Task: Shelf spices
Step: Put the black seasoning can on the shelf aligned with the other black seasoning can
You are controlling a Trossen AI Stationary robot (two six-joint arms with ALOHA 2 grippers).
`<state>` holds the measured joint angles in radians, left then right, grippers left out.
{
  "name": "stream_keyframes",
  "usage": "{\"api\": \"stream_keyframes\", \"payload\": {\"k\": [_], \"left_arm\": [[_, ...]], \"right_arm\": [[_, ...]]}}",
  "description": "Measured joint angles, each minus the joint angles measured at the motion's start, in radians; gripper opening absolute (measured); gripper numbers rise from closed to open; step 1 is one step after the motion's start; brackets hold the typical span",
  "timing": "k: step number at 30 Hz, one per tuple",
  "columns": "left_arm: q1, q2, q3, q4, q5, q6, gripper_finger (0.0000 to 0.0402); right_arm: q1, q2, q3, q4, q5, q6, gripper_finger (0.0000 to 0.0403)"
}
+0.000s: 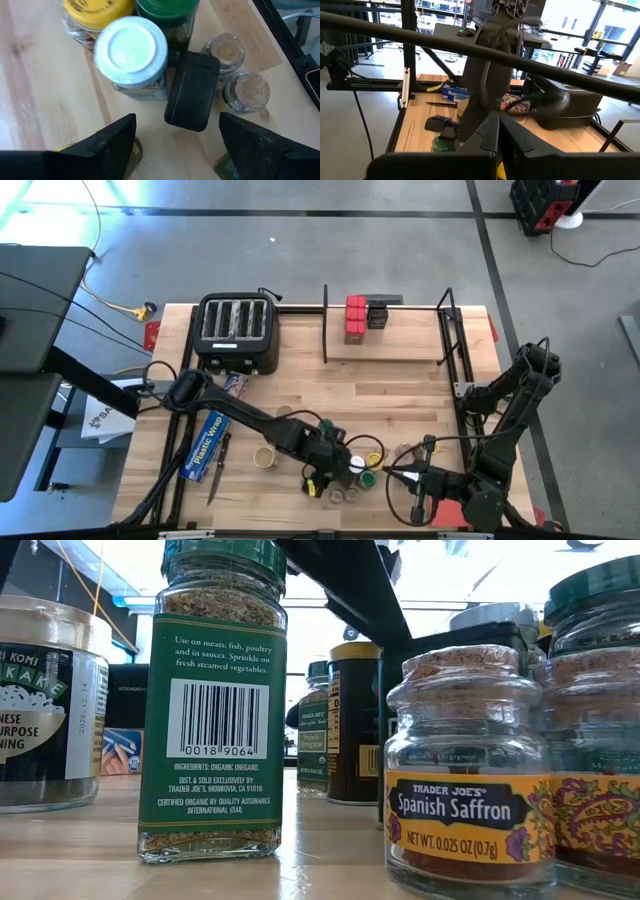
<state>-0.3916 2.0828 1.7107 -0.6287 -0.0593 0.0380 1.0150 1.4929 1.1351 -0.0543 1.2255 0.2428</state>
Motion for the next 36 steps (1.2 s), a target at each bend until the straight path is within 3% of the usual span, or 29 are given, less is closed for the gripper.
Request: {"api": "stream_keyframes", "payload": {"k": [13, 18, 23, 36], "left_arm": [[-0.025, -0.003, 0.001, 0.006, 0.023, 0.035, 0.0282], [-0.045, 0.022, 0.0, 0.032, -0.053, 0.052, 0.0282], [-0.047, 0.037, 0.0, 0.063, -0.059, 0.05, 0.0282], [-0.031, 0.07, 0.002, 0.087, -0.012, 0.024, 0.0282]], "right_arm": [[0.0, 0.0, 0.0, -0.021, 0.0, 0.03, 0.0002], [0.0, 0.0, 0.0, -0.024, 0.0, 0.03, 0.0002], [0.0, 0.0, 0.0, -0.025, 0.0, 0.03, 0.0002], [0.0, 0.0, 0.0, -0.033, -0.002, 0.041, 0.0002]]}}
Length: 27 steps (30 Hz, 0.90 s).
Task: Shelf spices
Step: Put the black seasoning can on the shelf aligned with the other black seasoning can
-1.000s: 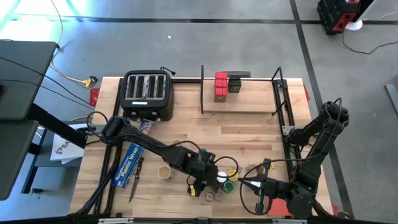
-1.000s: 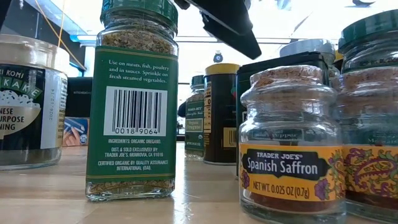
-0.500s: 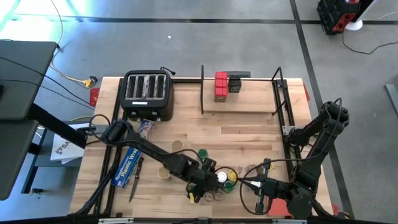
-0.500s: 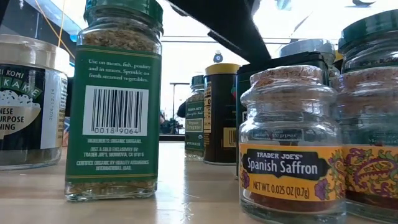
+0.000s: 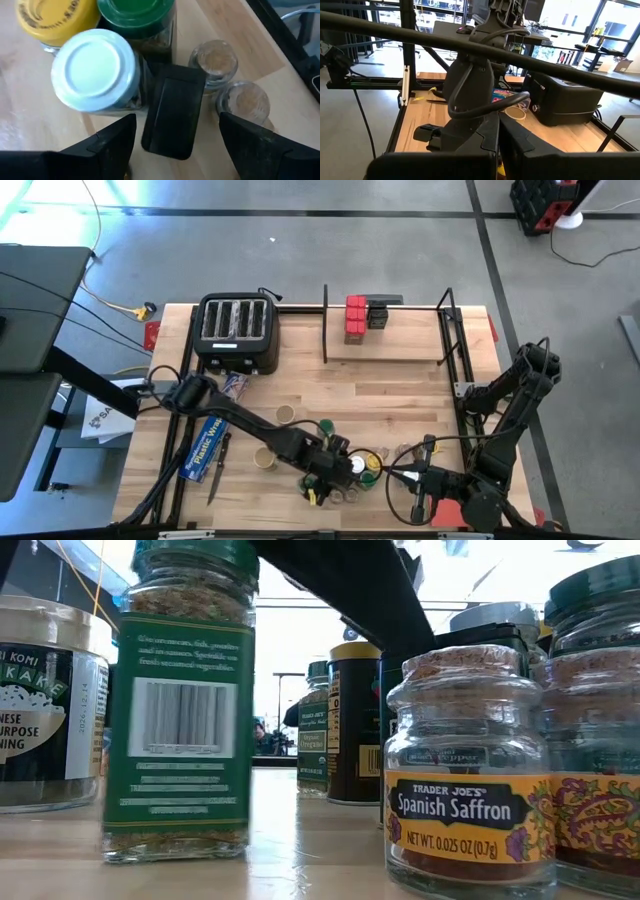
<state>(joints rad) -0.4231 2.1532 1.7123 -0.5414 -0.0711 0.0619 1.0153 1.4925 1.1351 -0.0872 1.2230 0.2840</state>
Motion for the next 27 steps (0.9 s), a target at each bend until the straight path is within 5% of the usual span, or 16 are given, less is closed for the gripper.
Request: {"api": "stream_keyframes", "payload": {"k": [9, 18, 27], "left_arm": [[0.005, 0.009, 0.0, 0.016, 0.014, -0.006, 0.0263], [0.005, 0.009, 0.0, 0.017, 0.014, -0.04, 0.0146], [0.021, -0.006, 0.114, -0.115, -0.013, -0.096, 0.0123]], "right_arm": [[0.0, 0.0, 0.0, 0.0, 0.0, 0.0, 0.0002], [0.0, 0.0, 0.0, 0.001, 0.003, 0.005, 0.0002], [0.035, 0.0, 0.034, 0.017, 0.192, -0.042, 0.0002]]}}
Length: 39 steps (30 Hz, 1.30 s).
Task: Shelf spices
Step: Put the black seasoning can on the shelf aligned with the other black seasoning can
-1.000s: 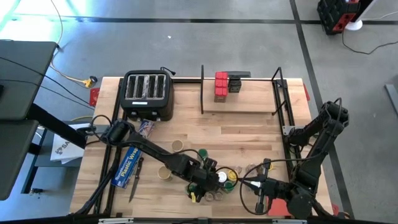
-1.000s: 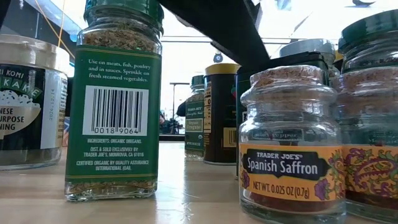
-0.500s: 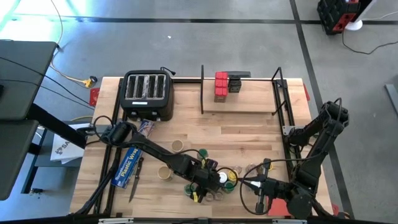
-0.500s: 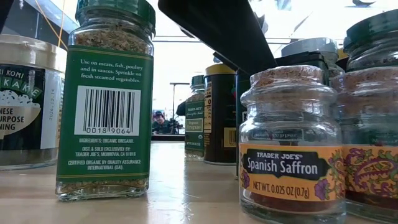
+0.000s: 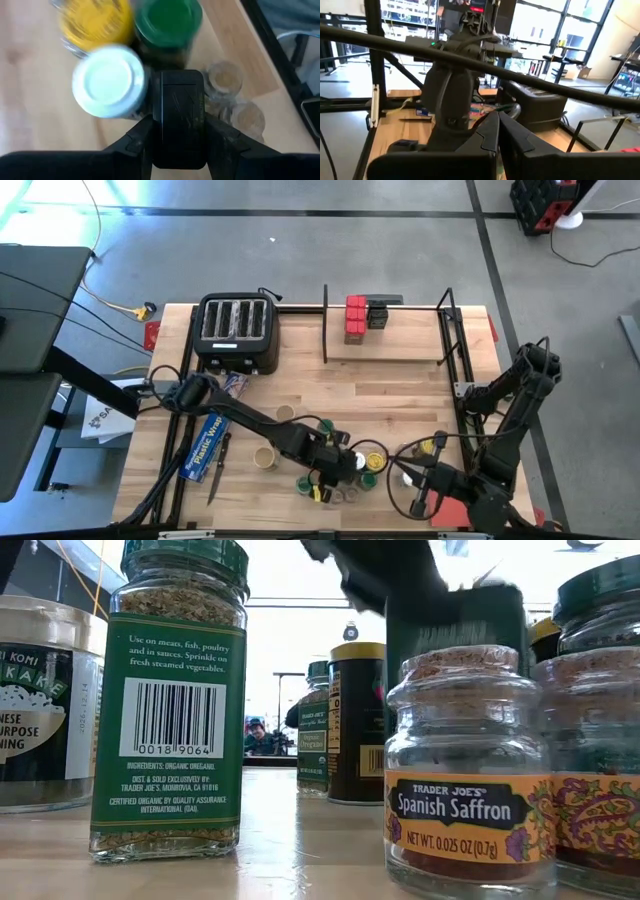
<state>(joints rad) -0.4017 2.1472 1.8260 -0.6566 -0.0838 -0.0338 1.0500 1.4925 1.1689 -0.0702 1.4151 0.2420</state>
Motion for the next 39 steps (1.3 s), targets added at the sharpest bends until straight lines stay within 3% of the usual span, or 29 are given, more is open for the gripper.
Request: {"api": "stream_keyframes", "payload": {"k": [9, 15, 20, 28, 39], "left_arm": [[0.026, -0.003, 0.3, -0.226, -0.174, -0.007, 0.0125], [0.097, -0.005, 0.429, -0.256, -0.236, 0.063, 0.0127], [0.18, -0.001, 0.439, -0.275, -0.229, 0.105, 0.0128], [0.328, 0.111, 0.428, -0.269, -0.097, 0.097, 0.0129], [0.363, 0.284, 0.428, -0.254, -0.052, 0.113, 0.0139]], "right_arm": [[0.067, 0.0, 0.068, 0.0, 0.109, -0.086, 0.0002], [0.086, -0.001, 0.067, -0.001, 0.156, -0.085, 0.0002], [0.085, -0.001, 0.067, -0.004, 0.156, -0.065, 0.0002], [0.083, -0.001, 0.066, -0.116, 0.156, 0.062, 0.0002], [0.083, -0.001, 0.066, -0.34, 0.139, 0.345, 0.0002]]}}
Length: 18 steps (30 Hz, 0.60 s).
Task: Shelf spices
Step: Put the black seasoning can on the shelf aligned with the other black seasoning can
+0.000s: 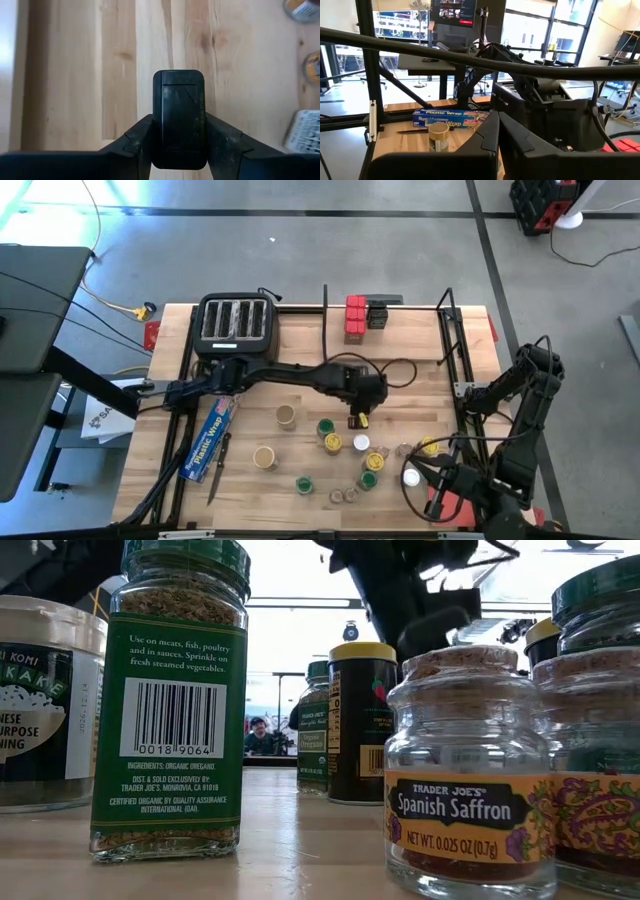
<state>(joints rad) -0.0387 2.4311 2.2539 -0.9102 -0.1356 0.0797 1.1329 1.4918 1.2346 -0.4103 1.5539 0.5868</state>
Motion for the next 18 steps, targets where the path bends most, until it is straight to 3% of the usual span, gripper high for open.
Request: {"api": "stream_keyframes", "payload": {"k": [13, 15, 18], "left_arm": [[0.035, -0.027, 0.008, 0.018, 0.003, 0.005, 0.0254], [0.04, -0.05, 0.014, -0.023, -0.005, -0.002, 0.0264], [0.033, -0.101, 0.014, -0.071, -0.053, -0.03, 0.0267]], "right_arm": [[-0.021, -0.002, 0.0, -0.131, -0.028, 0.189, 0.0002], [-0.046, -0.021, -0.001, -0.19, -0.09, 0.256, 0.0002], [-0.118, -0.071, -0.001, -0.321, -0.285, 0.379, 0.0002]]}}
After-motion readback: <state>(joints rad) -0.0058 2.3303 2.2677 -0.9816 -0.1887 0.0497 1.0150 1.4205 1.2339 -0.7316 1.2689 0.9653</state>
